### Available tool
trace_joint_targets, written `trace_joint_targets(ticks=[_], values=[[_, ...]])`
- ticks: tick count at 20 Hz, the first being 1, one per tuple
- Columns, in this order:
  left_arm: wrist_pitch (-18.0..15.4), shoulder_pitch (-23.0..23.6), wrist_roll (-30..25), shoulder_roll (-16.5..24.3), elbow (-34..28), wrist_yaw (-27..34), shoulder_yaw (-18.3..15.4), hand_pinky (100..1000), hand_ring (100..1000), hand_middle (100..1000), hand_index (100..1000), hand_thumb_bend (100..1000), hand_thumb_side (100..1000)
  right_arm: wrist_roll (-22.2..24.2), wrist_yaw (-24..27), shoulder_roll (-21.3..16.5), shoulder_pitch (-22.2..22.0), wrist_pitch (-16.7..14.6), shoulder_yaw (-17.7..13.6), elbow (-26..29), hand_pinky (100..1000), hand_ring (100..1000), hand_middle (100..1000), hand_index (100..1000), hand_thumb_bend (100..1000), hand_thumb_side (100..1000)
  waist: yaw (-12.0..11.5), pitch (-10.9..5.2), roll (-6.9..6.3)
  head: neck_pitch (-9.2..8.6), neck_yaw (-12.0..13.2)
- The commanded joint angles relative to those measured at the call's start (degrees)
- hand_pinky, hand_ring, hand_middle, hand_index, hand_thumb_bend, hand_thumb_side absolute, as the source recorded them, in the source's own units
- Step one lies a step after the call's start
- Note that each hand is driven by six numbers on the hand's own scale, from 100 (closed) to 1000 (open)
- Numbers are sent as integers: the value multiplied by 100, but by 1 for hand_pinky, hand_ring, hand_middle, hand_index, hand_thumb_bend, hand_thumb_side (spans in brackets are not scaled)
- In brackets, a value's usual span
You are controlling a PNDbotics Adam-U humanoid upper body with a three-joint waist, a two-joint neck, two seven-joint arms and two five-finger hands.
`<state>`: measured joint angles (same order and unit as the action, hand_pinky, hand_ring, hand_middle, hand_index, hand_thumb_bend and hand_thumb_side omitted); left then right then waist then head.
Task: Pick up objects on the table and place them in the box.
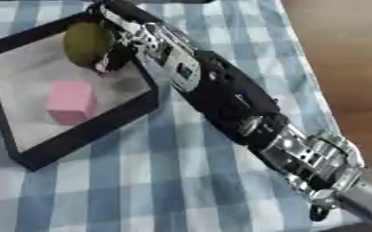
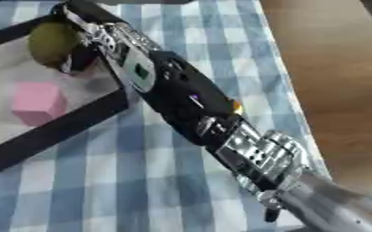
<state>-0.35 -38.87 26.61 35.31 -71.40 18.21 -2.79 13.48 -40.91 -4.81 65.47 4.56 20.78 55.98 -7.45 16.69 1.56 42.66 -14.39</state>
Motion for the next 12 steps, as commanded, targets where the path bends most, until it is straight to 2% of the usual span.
trace_joint_targets(ticks=[1,5,12], values=[[-11,-54,20,278,-118,8,-87,801,803,740,907,308,900,-20,-317,-86,141,-39,-118,116,913,847,836,921,688,138,1,-125,-48,6,36],[-13,-41,22,292,-119,8,-91,802,803,740,907,309,900,-240,-438,-156,191,104,-216,336,911,839,839,921,709,166,19,-137,-51,24,60],[-5,26,20,338,-106,-15,-88,802,803,740,907,308,899,-387,155,-543,390,344,-340,1258,875,797,804,889,658,201,118,-218,-40,99,132]])
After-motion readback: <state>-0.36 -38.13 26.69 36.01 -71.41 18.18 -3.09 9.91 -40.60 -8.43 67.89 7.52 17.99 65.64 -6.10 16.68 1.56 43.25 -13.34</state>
